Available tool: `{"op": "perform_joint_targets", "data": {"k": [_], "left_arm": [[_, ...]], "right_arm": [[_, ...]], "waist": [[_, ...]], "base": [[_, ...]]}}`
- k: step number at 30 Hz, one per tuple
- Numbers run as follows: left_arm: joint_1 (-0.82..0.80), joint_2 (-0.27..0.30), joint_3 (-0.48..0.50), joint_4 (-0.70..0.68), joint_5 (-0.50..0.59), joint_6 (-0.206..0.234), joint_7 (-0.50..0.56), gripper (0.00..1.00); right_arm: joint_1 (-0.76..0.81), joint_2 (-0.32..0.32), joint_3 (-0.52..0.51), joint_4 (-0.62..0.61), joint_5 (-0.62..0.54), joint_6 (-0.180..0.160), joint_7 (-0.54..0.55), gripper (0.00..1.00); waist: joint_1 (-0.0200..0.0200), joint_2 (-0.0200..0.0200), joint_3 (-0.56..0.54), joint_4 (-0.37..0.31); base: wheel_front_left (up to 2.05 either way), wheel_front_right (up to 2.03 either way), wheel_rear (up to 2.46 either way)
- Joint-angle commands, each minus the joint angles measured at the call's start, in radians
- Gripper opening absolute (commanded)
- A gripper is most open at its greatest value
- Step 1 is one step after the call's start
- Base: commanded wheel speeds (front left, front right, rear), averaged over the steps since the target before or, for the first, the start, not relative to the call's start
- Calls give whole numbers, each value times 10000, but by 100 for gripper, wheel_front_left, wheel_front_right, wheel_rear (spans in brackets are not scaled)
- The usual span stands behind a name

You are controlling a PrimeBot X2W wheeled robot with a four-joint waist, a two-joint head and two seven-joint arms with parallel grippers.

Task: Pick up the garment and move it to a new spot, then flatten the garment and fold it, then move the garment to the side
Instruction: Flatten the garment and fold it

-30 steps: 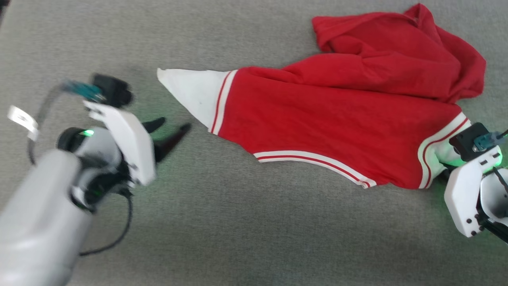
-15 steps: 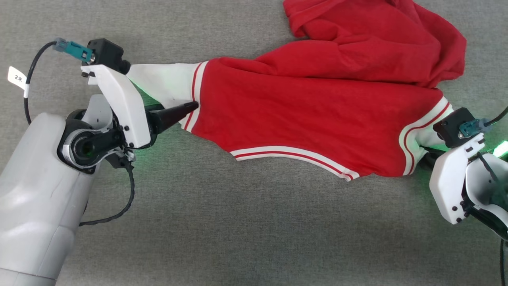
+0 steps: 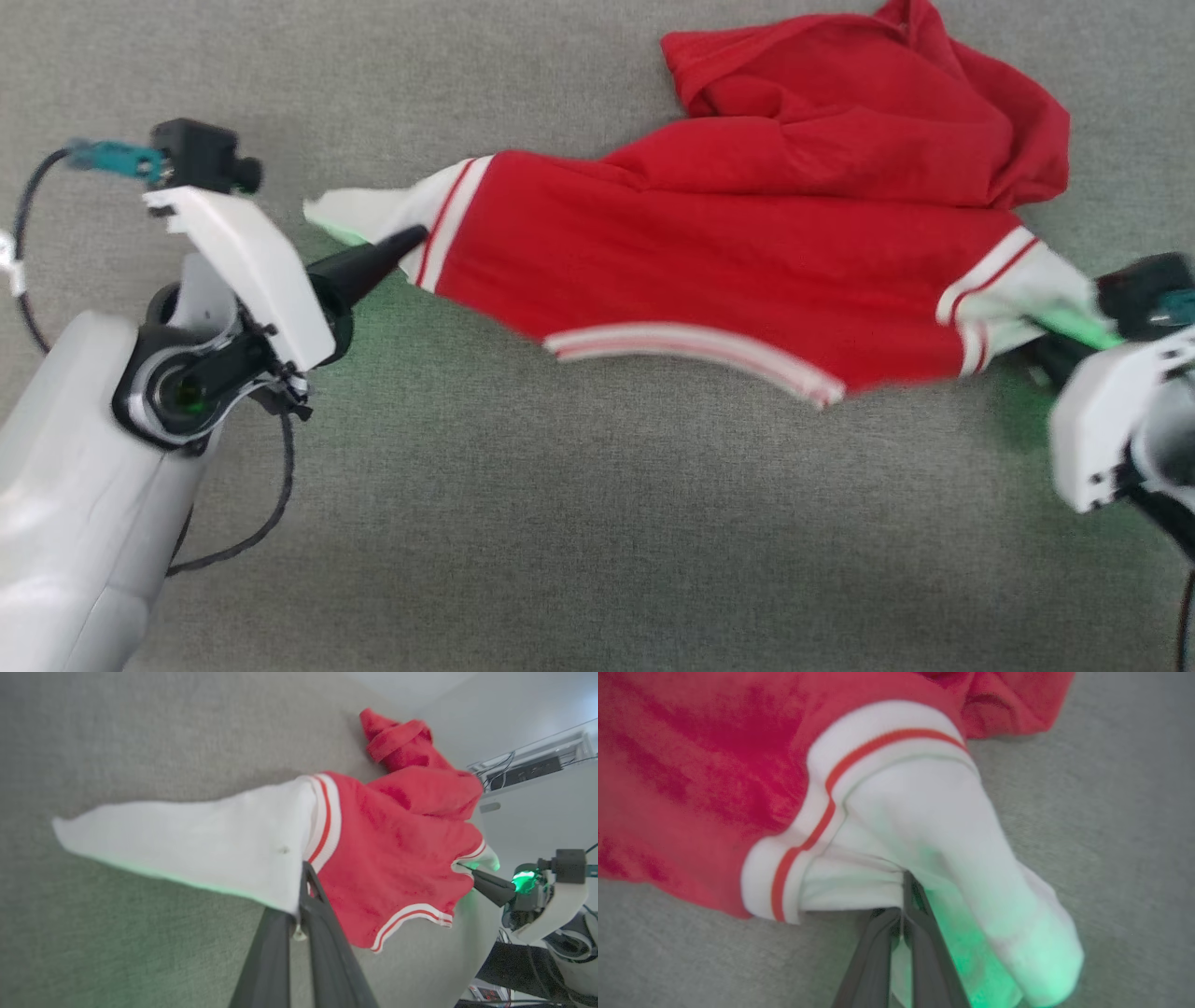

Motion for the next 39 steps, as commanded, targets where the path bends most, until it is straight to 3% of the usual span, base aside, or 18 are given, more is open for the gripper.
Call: {"op": "perform_joint_targets", "data": {"k": [1,8,13,18,25,31,34,39], "left_arm": [[215,63,115,-317,-139,28,-397,0],[705,102,183,-1659,-134,29,-2147,0],[-81,-134,293,-1541,-65,29,-2961,0],[-1932,-727,701,-146,105,29,-4061,0],[-5808,-1057,593,2861,1471,184,-4826,0],[-9070,-1209,821,4781,2417,415,-6277,0],[-10384,-1433,900,5447,2555,297,-6912,0],[-11438,-1775,1051,6253,2261,93,-7306,0]], "right_arm": [[216,-26,-394,-106,-63,-58,-228,0],[511,671,-2451,-1513,60,-52,-833,0],[-446,1102,-2737,-1948,209,-37,-959,0],[-2543,1453,-2633,-1500,267,-35,-1209,0],[-6923,1509,-1836,886,467,-38,-1583,0],[-11068,2351,-2069,3618,0,-37,-3008,0],[-12550,2784,-2340,4873,-369,-38,-3958,0],[-13893,2946,-2270,6504,-814,-37,-5058,0]], "waist": [[0,0,-135,9],[0,0,-62,97],[0,0,204,-13],[0,0,680,-186],[0,0,1531,-611],[0,0,1858,-933],[0,0,1815,-1001],[0,0,1613,-922]], "base": [[0,0,0],[0,0,0],[0,0,0],[0,0,0],[0,0,0],[0,0,0],[0,0,0],[0,0,0]]}}
